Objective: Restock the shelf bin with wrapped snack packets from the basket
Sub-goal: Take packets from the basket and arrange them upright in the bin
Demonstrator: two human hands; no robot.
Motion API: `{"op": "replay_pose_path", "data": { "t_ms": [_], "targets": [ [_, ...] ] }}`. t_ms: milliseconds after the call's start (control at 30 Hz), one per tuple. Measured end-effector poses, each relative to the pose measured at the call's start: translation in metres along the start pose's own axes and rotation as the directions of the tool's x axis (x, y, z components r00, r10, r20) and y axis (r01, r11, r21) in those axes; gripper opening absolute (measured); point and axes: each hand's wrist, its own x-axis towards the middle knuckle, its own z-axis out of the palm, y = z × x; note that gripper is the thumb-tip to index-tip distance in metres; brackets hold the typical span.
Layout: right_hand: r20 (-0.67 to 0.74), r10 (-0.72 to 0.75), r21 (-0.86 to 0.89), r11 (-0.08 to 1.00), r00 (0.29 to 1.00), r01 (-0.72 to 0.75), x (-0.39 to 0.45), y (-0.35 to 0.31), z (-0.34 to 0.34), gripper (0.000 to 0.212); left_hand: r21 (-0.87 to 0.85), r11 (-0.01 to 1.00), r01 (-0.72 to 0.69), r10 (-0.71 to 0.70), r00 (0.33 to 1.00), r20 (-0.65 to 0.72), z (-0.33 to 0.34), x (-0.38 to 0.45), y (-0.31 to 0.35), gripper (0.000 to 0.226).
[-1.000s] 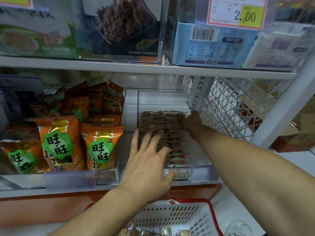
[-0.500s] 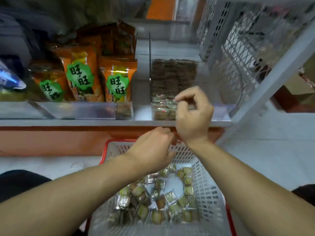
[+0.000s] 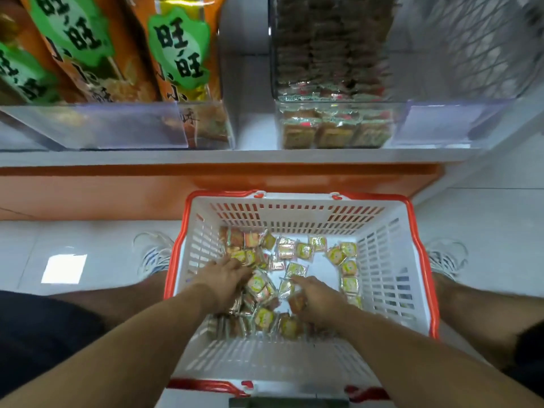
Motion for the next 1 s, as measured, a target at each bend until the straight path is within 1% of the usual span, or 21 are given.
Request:
{"op": "replay_pose_path", "data": {
  "t_ms": [33,100,133,200,267,300,333,400,467,533,567,600,667,733,800,833,933,1000],
  "targets": [
    [0.023,-0.041,0.005,0.999,0.999,0.041,0.006,-0.003,0.005,0.08,0.028,0.998,-0.048,0.048,0.999,0.017,0.009,0.005,0.004,0.075],
    [0.08,-0.093,-0.046,0.994,0.993,0.096,0.017,-0.008,0.016,0.087,0.054,0.995,-0.088,0.085,0.995,0.059,0.024,0.015,0.013,0.097],
    [0.08,-0.1,-0.079,0.991,0.992,0.106,0.021,-0.01,0.021,0.085,0.058,0.993,-0.1,0.096,0.993,0.065,0.029,0.02,0.018,0.099],
    [0.056,-0.107,-0.152,0.982,0.993,0.115,0.024,-0.011,0.03,0.082,0.022,0.992,-0.121,0.12,0.991,0.053,0.039,0.03,0.027,0.097],
    [0.07,-0.116,-0.223,0.966,0.991,0.129,0.024,-0.01,0.034,0.086,0.02,0.993,-0.119,0.117,0.987,0.108,0.048,0.036,0.032,0.111],
    [0.088,-0.111,-0.238,0.963,0.99,0.13,0.024,-0.009,0.033,0.088,0.041,0.991,-0.126,0.119,0.982,0.144,0.051,0.039,0.033,0.119],
    [0.098,-0.104,-0.237,0.963,0.99,0.125,0.024,-0.009,0.032,0.088,0.045,0.99,-0.131,0.121,0.978,0.167,0.054,0.04,0.034,0.123],
    [0.076,-0.107,-0.236,0.964,0.991,0.122,0.024,-0.011,0.028,0.08,-0.016,0.992,-0.126,0.127,0.978,0.168,0.058,0.042,0.038,0.118],
    [0.052,-0.12,-0.247,0.96,0.991,0.13,0.026,-0.015,0.025,0.066,-0.069,0.989,-0.132,0.139,0.984,0.107,0.061,0.043,0.045,0.106],
    [0.07,-0.127,-0.258,0.956,0.989,0.141,0.025,-0.018,0.023,0.055,-0.071,0.986,-0.152,0.156,0.986,0.056,0.062,0.043,0.051,0.092],
    [0.088,-0.133,-0.268,0.951,0.987,0.152,0.024,-0.018,0.022,0.058,-0.073,0.985,-0.158,0.161,0.986,0.04,0.062,0.044,0.054,0.087],
    [0.107,-0.14,-0.282,0.945,0.984,0.165,0.023,-0.017,0.02,0.065,-0.07,0.984,-0.163,0.165,0.986,0.028,0.063,0.044,0.055,0.084],
    [0.125,-0.151,-0.316,0.931,0.98,0.184,0.018,-0.015,0.019,0.075,-0.038,0.983,-0.179,0.18,0.983,0.024,0.063,0.047,0.057,0.084],
    [0.127,-0.143,-0.323,0.929,0.982,0.178,0.014,-0.012,0.019,0.07,0.008,0.98,-0.199,0.199,0.979,0.052,0.061,0.051,0.058,0.089],
    [0.117,-0.106,-0.287,0.948,0.987,0.136,0.012,-0.012,0.018,0.057,0.06,0.977,-0.205,0.199,0.975,0.101,0.06,0.054,0.061,0.089],
    [0.114,-0.092,-0.263,0.957,0.989,0.119,0.012,-0.013,0.018,0.052,0.079,0.975,-0.206,0.197,0.974,0.111,0.06,0.055,0.063,0.084],
    [0.121,-0.09,-0.197,0.974,0.989,0.112,0.012,-0.016,0.016,0.044,0.126,0.967,-0.222,0.214,0.974,0.077,0.062,0.054,0.069,0.056],
    [0.085,-0.054,-0.096,0.993,0.995,0.062,0.01,-0.016,0.015,0.029,0.135,0.965,-0.225,0.223,0.974,0.033,0.064,0.053,0.071,0.044]
  ]
}}
